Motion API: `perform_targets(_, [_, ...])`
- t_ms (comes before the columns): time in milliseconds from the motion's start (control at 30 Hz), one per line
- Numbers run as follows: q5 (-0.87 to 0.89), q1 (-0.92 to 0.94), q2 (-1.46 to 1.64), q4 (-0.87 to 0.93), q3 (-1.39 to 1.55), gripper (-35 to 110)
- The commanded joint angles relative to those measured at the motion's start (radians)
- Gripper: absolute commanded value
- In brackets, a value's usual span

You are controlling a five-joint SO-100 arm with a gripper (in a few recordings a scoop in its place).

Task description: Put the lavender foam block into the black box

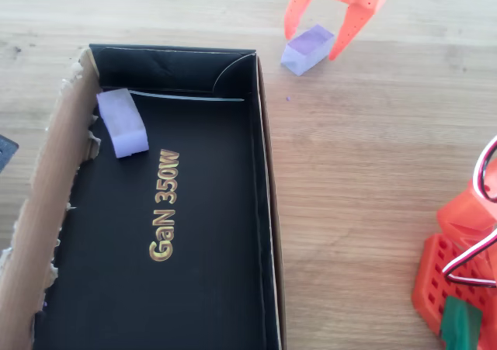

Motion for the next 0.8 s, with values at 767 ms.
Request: perform_targets(767, [-0.256,-0.114,0.383,0.337,-0.445,0])
